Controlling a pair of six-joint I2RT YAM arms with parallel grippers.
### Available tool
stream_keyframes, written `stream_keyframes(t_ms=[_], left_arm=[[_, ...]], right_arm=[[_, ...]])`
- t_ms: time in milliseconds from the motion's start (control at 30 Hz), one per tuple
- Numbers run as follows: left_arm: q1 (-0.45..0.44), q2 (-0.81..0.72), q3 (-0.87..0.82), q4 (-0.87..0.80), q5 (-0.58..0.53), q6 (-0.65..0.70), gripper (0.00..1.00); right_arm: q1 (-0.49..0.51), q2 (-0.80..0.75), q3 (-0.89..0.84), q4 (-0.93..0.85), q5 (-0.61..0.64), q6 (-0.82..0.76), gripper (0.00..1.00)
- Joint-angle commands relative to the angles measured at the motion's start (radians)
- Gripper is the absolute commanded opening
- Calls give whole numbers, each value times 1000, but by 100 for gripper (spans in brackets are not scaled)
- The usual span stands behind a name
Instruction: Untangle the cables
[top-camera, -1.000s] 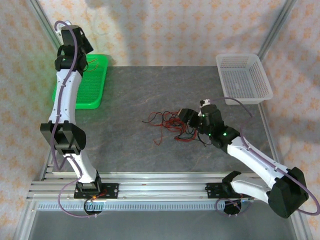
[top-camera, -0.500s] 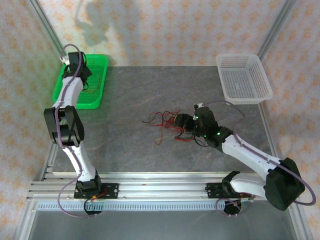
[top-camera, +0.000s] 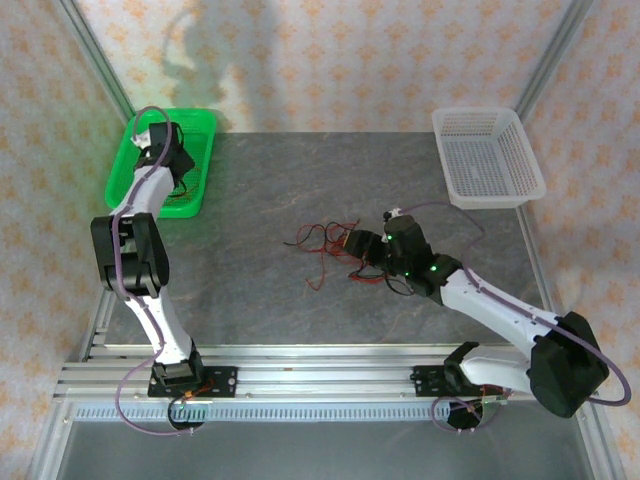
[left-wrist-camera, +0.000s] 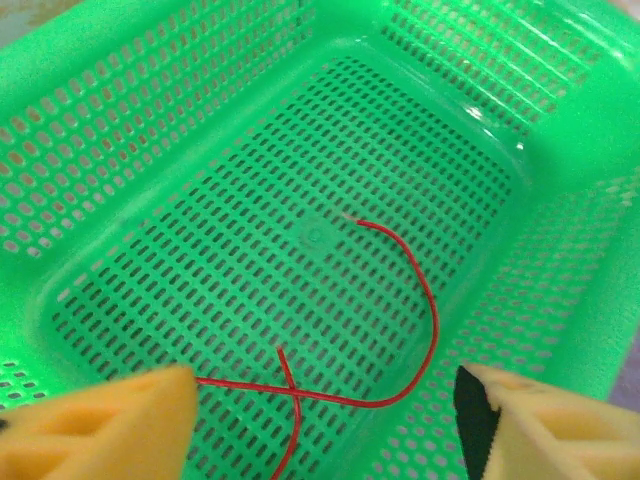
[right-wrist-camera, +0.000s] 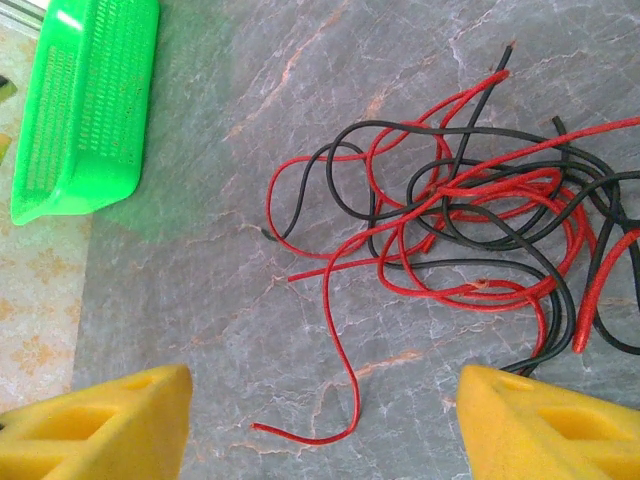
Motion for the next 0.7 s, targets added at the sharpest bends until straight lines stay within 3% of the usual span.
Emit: stream_keyframes(t_ms=[0,200,500,667], left_arm=[[-36,-76,-16,-9,-40,-4,75],[-105,-171,-75,16,-28,-4,81],[-200,-306,-128,14,46,-13,80],[-306,-396,-213,30,63,-27,80]], right_arm=[[11,12,16,18,26,-9,70],[29,66,44,-28,71,-20,70],[59,156,79,-88,149,-23,66],[68,223,129,-120,161,-54,61]])
